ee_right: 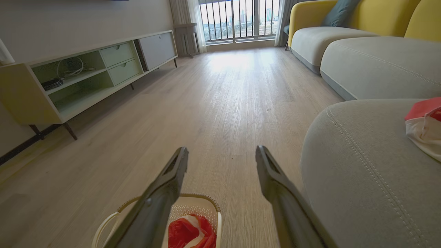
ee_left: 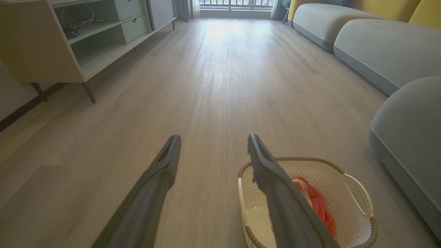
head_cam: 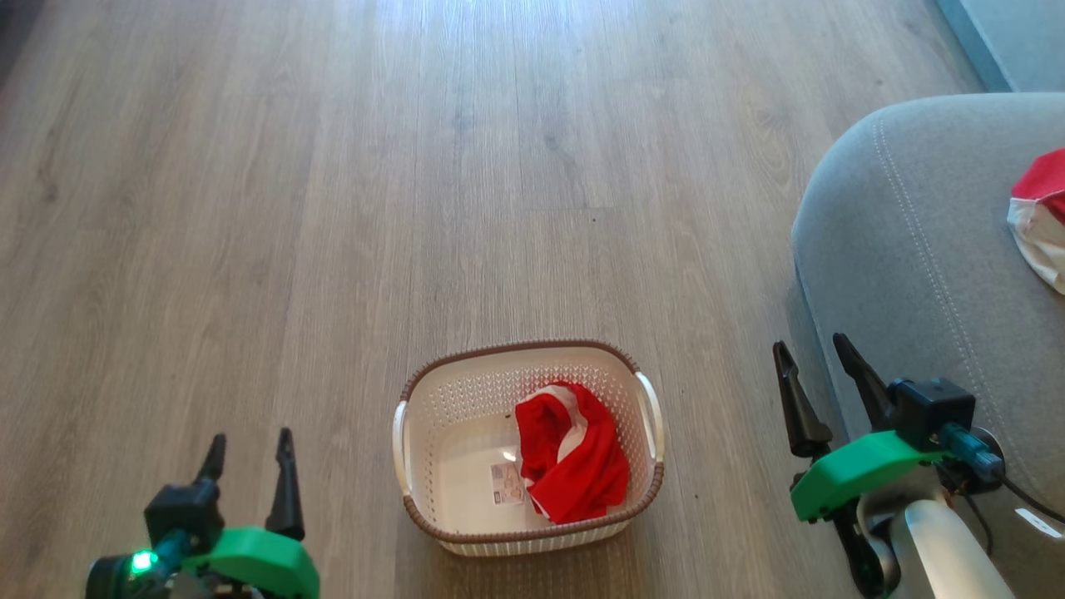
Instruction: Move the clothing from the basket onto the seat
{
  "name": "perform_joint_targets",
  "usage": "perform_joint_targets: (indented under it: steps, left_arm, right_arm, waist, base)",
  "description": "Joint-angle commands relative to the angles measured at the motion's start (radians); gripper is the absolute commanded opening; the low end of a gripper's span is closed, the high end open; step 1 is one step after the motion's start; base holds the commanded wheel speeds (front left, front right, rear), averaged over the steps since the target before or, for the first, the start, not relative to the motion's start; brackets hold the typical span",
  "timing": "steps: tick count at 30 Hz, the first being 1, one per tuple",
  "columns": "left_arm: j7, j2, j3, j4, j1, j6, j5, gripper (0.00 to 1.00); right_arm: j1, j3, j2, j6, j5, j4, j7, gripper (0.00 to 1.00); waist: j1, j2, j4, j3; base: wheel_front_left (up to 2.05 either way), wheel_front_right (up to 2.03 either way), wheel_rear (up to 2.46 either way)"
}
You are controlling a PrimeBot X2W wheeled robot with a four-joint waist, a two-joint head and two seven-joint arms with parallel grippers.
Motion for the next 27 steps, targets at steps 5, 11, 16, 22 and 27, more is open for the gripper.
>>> perform_joint_targets:
  steps: [5,11,16,22,27]
  left_arm:
    - [-0.01,0.003,-0.006,0.0,-0.049,-0.021,-0.001,1.0]
    - [-0.01,0.003,-0.073,0.019,-0.114,-0.036,-0.024,1.0]
    - [-0.01,0.003,-0.139,0.042,-0.192,-0.059,-0.053,1.0]
    - [-0.01,0.003,-0.206,0.1,-0.3,-0.074,-0.057,1.0]
    - [-0.01,0.003,-0.279,0.194,-0.423,-0.096,-0.054,1.0]
  right_arm:
    - [-0.041,0.023,0.003,0.0,-0.005,-0.048,-0.009,1.0]
    - [-0.111,0.026,0.005,0.0,-0.013,-0.087,-0.009,1.0]
    - [-0.184,0.024,0.015,0.0,-0.017,-0.117,-0.009,1.0]
    - [-0.267,0.035,0.028,0.0,-0.025,-0.137,-0.009,1.0]
    - [-0.342,0.041,0.038,0.0,-0.028,-0.156,-0.009,1.0]
  waist:
    - [0.0,-0.0001,-0.017,0.042]
    - [0.0,-0.0001,-0.045,0.169]
    - [0.0,-0.0001,-0.073,0.298]
    - [0.0,-0.0001,-0.113,0.447]
    - [0.0,-0.0001,-0.154,0.577]
  base:
    - [0.0,0.0,0.0]
    - [0.0,0.0,0.0]
    - [0.0,0.0,0.0]
    - [0.0,0.0,0.0]
    - [0.0,0.0,0.0]
